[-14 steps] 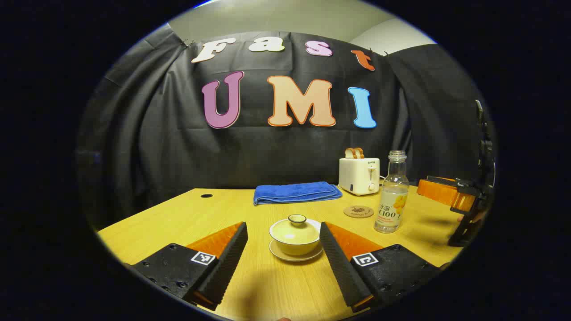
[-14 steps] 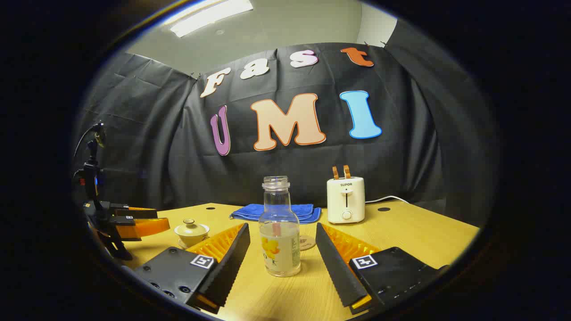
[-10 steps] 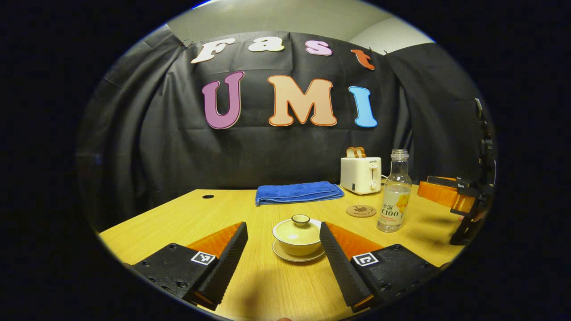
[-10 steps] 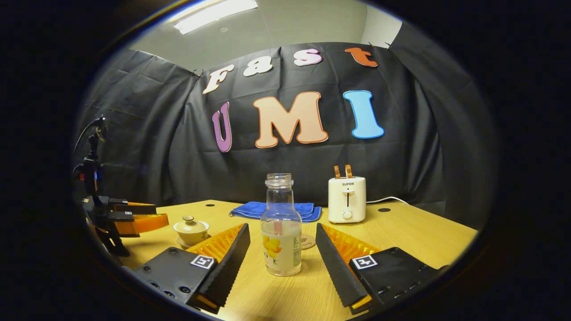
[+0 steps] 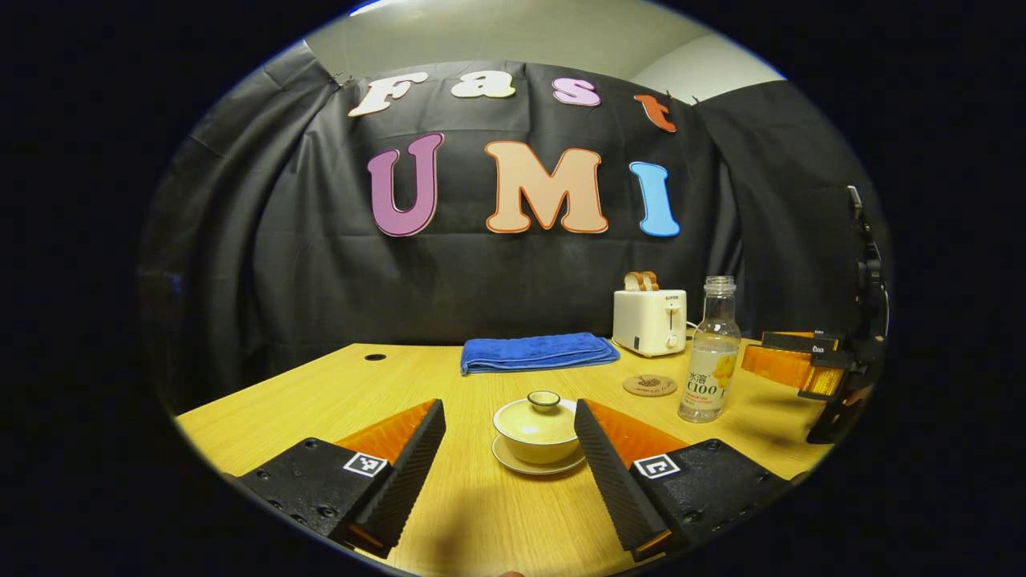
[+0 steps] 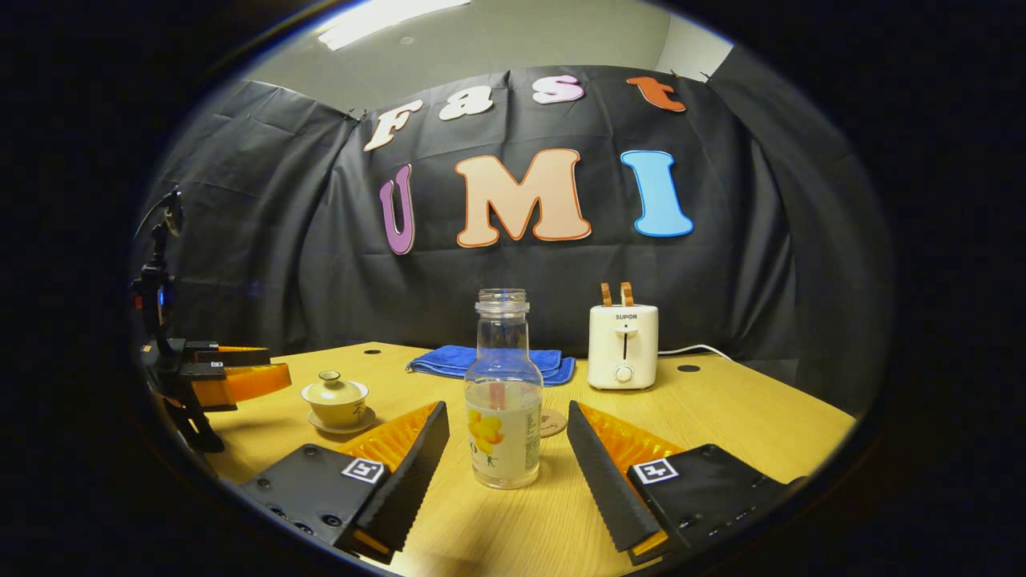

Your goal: Open the teacup lid with one hand, grasp the water bottle and pour water into the teacup with the other hand; after pouring, place the water bottle on the coaster and then close the teacup lid.

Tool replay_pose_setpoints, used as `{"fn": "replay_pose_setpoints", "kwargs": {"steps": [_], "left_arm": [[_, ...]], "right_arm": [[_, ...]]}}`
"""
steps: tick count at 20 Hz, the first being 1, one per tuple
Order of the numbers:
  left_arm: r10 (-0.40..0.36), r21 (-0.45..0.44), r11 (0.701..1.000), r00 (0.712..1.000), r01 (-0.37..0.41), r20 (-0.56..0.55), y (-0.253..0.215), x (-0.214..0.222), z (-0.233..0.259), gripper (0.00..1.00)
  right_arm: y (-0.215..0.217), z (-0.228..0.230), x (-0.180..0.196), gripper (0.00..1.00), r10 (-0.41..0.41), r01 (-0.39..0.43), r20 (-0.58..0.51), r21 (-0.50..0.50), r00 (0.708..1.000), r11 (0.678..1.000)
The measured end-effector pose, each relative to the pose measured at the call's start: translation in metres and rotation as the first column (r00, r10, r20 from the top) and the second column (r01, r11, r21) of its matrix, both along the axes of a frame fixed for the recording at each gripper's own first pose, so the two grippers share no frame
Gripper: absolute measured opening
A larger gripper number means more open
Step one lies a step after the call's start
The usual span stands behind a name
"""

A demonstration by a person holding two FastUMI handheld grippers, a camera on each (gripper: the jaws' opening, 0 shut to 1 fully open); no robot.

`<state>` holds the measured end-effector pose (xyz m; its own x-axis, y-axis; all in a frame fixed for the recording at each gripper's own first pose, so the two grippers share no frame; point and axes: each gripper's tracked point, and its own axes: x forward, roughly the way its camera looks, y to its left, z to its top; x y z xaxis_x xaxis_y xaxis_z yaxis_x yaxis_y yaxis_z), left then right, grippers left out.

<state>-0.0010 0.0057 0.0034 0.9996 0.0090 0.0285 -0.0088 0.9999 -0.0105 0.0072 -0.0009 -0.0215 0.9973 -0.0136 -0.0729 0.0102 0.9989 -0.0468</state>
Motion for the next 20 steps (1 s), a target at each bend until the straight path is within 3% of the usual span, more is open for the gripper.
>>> {"fn": "replay_pose_setpoints", "kwargs": {"steps": [3, 20], "left_arm": [[0.0, -0.001, 1.0, 1.0, 0.0, 0.003, -0.0009, -0.0004, 0.0002, 0.95], [-0.008, -0.004, 1.0, 1.0, 0.008, 0.006, -0.0045, -0.0003, -0.0002, 0.95]], "right_arm": [[-0.0005, -0.0001, 0.0002, 0.92, -0.002, 0.002, -0.001, 0.0, 1.0, 1.0], [-0.0019, 0.0005, 0.0005, 0.95, -0.007, 0.007, -0.002, 0.0, 1.0, 1.0]]}}
